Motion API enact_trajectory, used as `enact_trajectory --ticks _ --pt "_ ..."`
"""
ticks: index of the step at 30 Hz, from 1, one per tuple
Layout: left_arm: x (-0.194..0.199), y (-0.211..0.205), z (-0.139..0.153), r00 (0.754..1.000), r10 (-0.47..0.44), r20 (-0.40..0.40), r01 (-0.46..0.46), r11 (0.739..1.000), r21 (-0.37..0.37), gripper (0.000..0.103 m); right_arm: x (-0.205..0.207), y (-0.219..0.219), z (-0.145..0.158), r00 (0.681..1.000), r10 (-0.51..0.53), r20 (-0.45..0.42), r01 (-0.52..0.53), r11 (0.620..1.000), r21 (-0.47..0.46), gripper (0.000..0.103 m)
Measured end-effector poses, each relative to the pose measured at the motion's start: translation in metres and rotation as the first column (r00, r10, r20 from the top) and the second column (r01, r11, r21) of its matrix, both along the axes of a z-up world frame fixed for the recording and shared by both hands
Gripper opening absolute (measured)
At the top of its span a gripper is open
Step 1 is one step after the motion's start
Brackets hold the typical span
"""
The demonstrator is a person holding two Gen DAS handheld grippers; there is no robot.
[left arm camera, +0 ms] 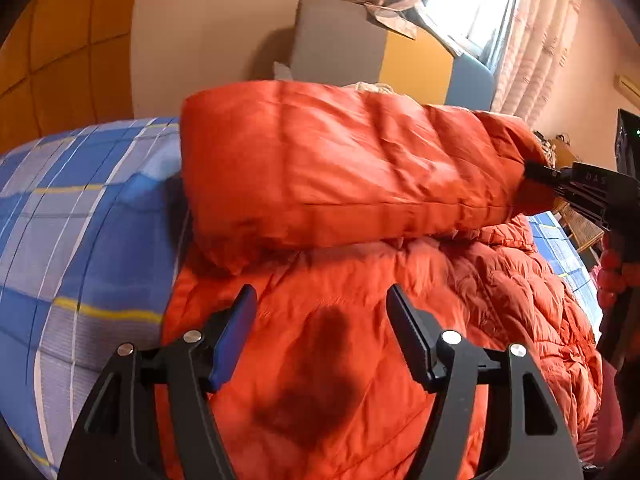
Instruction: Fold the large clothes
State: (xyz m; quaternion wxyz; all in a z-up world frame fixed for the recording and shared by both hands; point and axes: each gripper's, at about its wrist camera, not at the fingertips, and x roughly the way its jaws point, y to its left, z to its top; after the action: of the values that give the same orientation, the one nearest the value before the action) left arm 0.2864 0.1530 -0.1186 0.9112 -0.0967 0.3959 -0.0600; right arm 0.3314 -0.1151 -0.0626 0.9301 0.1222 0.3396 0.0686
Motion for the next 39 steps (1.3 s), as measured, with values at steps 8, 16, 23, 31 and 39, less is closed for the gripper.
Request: enact_trajectory --ticks 8,16,23,31,39 --pt "0.031 -0.023 0.005 0.999 -0.031 0.013 0.03 0.999 0.011 0.068 0.012 -0.045 -0.021 0.991 -0.131 -0.03 0.131 0.991 -0.005 0.004" --pt "0.05 -0.002 0.015 0.999 0.01 0.043 -0.009 0.999 -0.043 0.068 0.028 -0.063 -0.052 0.968 -0.226 -0.111 0.22 0.973 -0.063 0.004" --pt "0.079 0.006 0.017 0.999 0.031 0.032 -0.03 0.999 -0.039 0.067 0.033 -0.065 -0.059 0.948 -0.262 -0.18 0.239 0.961 -0.14 0.005" --pt "0.108 -0.008 0.02 0.999 -0.004 0.054 0.004 1.0 -0.014 0.068 0.016 -0.051 -0.019 0.982 -0.187 -0.008 0.186 0.977 -0.105 0.047" --pt "0.137 -0.012 -0.001 1.0 -0.012 0.001 0.012 1.0 0.013 0.068 0.063 -0.032 -0.064 0.979 -0.12 -0.167 0.085 0.976 -0.201 0.047"
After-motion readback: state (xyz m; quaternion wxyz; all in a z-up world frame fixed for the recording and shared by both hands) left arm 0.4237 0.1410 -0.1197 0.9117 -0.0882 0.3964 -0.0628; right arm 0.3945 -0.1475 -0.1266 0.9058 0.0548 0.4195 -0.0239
